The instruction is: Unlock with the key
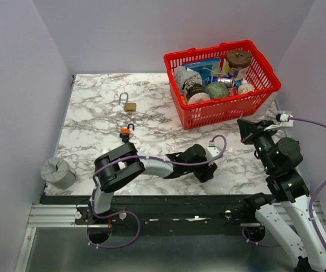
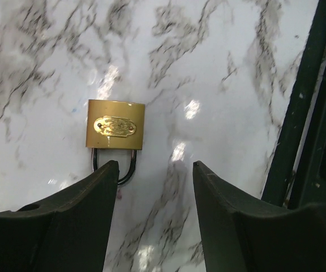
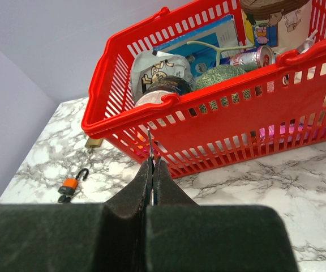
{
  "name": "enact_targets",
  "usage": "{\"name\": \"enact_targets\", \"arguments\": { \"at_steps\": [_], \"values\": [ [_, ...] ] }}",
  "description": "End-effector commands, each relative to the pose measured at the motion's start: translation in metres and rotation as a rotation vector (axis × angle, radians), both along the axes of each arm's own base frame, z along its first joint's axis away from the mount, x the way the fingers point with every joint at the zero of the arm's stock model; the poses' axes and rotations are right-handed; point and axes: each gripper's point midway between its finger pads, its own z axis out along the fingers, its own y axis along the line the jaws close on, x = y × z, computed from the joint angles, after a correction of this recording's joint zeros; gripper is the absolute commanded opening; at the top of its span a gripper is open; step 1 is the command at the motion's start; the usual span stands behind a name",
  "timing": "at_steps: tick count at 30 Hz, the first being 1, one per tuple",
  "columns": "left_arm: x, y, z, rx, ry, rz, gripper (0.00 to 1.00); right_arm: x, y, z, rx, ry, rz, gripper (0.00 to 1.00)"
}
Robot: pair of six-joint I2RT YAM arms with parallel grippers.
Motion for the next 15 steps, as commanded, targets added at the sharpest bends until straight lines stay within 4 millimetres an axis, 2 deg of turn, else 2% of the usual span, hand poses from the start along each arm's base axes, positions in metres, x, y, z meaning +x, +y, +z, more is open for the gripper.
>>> {"name": "enact_targets", "arguments": {
  "at_steps": [1,3,4,5,7,8,11,15],
  "values": [
    [0.014,0.049,-0.01,0.091,0.02,0.105,0.63,-0.002,-0.002,0.011,-0.003,-0.021,-0.006,0.01],
    [0.018,0.069,-0.017,0.12,0.028,0.144,0.63,-0.001,-0.001,0.011,-0.004,-0.02,-0.003,0.01],
    [0.022,0.075,-0.012,0.112,0.025,0.162,0.63,-0.001,-0.001,0.011,-0.004,-0.02,-0.001,0.01],
    [0.029,0.091,-0.02,0.133,0.035,0.199,0.63,-0.001,0.0,0.01,-0.003,-0.018,0.002,0.01],
    [0.04,0.104,-0.018,0.129,0.038,0.241,0.63,-0.001,0.001,0.009,-0.003,-0.015,0.007,0.01],
    [0.049,0.117,-0.022,0.138,0.048,0.276,0.63,-0.001,0.001,0.009,-0.002,-0.016,0.007,0.01],
    [0.058,0.12,-0.012,0.105,0.037,0.285,0.63,0.0,0.003,0.007,-0.001,-0.01,0.016,0.01],
    [0.068,0.105,0.003,0.063,0.021,0.265,0.63,0.001,0.006,0.005,0.002,-0.003,0.028,0.01]
  ]
}}
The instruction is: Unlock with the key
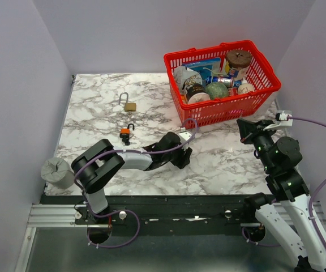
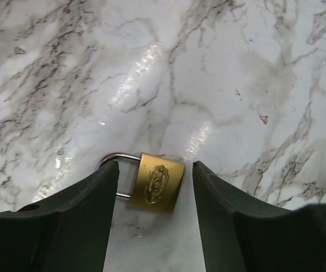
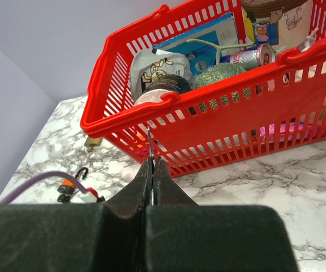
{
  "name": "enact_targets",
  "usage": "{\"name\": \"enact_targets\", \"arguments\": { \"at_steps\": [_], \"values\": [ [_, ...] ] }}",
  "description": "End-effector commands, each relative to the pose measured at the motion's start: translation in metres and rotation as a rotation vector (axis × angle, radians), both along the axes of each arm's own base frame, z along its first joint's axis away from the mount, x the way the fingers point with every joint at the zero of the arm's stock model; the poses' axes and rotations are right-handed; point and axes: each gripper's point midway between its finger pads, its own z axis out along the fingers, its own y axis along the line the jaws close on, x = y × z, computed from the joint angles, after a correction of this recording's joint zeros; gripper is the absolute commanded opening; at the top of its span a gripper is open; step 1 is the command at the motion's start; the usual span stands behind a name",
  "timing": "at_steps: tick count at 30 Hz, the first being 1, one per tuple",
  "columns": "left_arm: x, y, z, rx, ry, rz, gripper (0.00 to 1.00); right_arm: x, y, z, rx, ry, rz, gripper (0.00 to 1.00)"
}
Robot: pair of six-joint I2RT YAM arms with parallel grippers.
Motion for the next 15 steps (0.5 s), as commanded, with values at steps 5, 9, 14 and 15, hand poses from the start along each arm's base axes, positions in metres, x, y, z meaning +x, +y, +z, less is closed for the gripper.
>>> {"name": "enact_targets", "arguments": {
  "at_steps": [5,9,14,15],
  "values": [
    [0.01,-0.022,0.009,-0.019,-0.007,-0.037,0.63,0.0,0.006,0.005,0.0,-0.009,0.029,0.01],
    [0.016,-0.025,0.019,-0.032,-0.029,-0.017,0.64,0.0,0.005,0.004,-0.001,-0.008,0.028,0.01],
    [0.017,-0.021,0.055,-0.096,-0.067,0.019,0.68,0.001,0.006,-0.001,-0.005,0.003,0.029,0.01],
    [0.014,-0.021,0.059,-0.106,-0.069,0.017,0.7,0.002,0.007,-0.003,-0.006,0.006,0.031,0.01]
  ]
}}
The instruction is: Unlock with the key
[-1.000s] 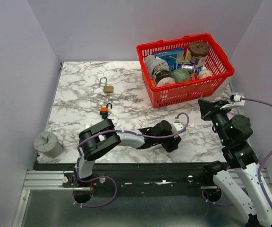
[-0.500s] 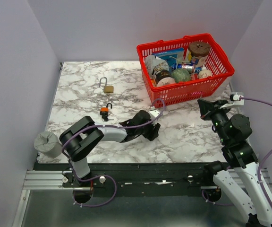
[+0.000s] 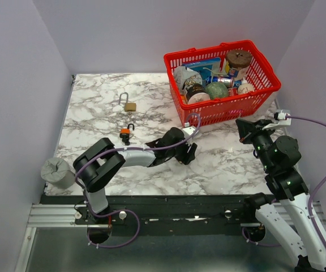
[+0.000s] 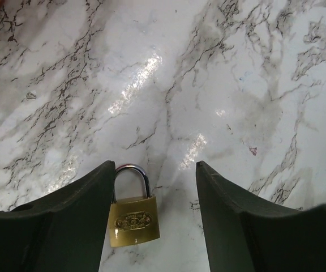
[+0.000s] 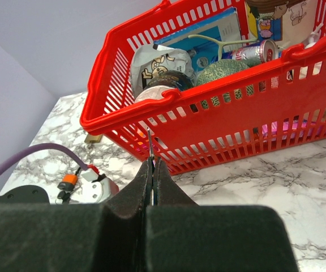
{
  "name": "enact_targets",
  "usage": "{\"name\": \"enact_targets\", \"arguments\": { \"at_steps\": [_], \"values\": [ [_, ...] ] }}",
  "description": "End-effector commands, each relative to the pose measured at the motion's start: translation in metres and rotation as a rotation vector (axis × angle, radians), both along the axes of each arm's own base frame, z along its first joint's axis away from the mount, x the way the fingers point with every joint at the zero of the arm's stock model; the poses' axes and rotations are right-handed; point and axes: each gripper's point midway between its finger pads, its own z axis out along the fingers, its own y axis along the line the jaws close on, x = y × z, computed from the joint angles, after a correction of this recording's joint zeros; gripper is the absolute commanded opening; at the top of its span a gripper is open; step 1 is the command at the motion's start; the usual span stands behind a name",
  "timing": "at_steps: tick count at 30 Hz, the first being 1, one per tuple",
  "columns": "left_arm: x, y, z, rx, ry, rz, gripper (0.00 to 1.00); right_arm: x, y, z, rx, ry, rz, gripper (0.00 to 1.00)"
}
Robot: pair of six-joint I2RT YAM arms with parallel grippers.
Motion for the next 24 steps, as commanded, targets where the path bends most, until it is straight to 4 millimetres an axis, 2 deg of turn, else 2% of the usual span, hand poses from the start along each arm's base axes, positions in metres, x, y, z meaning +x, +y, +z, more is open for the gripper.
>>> {"name": "enact_targets", "arguments": {
  "at_steps": [1,2,5,8,12,15,24],
  "values": [
    [-0.003,-0.001,0.047,-0.088,-0.06,0.016,0.7,0.001,0.005,0.001,-0.001,-0.005,0.021,0.01],
    [-0.005,-0.002,0.059,-0.109,-0.073,0.012,0.71,0.001,0.005,0.001,-0.001,-0.005,0.023,0.01],
    [-0.01,0.003,0.066,-0.105,-0.062,0.011,0.73,0.0,0.006,0.001,0.0,-0.006,0.031,0.01],
    [-0.011,0.014,0.056,-0.039,-0.035,0.042,0.75,0.0,0.007,0.001,-0.003,-0.008,0.034,0.01],
    [-0.016,0.034,0.029,0.08,0.021,0.085,0.75,-0.001,0.008,0.001,-0.001,-0.01,0.043,0.01],
    [-0.02,0.04,0.018,0.103,0.046,0.098,0.75,-0.002,0.009,0.0,-0.003,-0.015,0.054,0.01],
    [-0.017,0.038,0.004,0.137,0.089,0.122,0.76,-0.001,0.014,-0.003,-0.01,-0.009,0.078,0.01]
  ]
}}
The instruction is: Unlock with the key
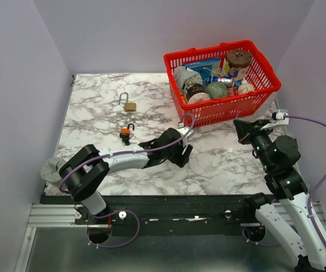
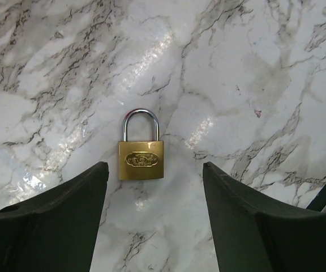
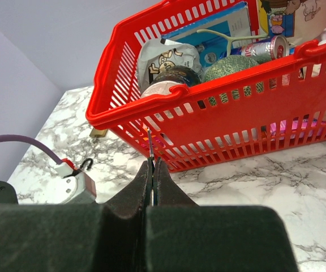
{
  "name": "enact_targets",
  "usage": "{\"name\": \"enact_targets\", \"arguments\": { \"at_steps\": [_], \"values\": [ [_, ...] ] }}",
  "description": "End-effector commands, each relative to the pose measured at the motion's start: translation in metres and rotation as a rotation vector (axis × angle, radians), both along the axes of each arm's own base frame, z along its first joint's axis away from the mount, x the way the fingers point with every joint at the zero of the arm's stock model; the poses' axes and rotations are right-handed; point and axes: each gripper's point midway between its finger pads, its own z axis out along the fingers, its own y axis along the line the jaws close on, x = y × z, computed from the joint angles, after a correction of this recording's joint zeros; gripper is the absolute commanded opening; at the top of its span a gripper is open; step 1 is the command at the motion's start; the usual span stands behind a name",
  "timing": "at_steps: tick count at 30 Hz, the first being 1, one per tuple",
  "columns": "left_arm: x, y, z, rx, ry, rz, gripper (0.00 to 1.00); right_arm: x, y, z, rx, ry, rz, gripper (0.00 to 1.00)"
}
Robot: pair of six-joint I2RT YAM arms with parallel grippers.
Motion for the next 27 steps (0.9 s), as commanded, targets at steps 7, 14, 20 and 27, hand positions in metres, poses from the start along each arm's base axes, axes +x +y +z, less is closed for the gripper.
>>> {"name": "enact_targets", "arguments": {
  "at_steps": [7,14,20,27],
  "values": [
    [0.002,0.005,-0.023,0.089,0.058,0.04,0.76,0.002,0.007,-0.005,-0.014,-0.001,0.037,0.01],
    [0.002,0.008,-0.031,0.134,0.05,0.016,0.75,0.004,0.009,-0.007,-0.017,0.006,0.043,0.01],
    [0.007,0.003,-0.034,0.172,0.028,-0.024,0.71,0.004,0.01,-0.008,-0.018,0.01,0.046,0.01],
    [0.013,0.003,-0.038,0.237,-0.009,-0.029,0.68,0.005,0.01,-0.008,-0.02,0.01,0.044,0.01]
  ]
}}
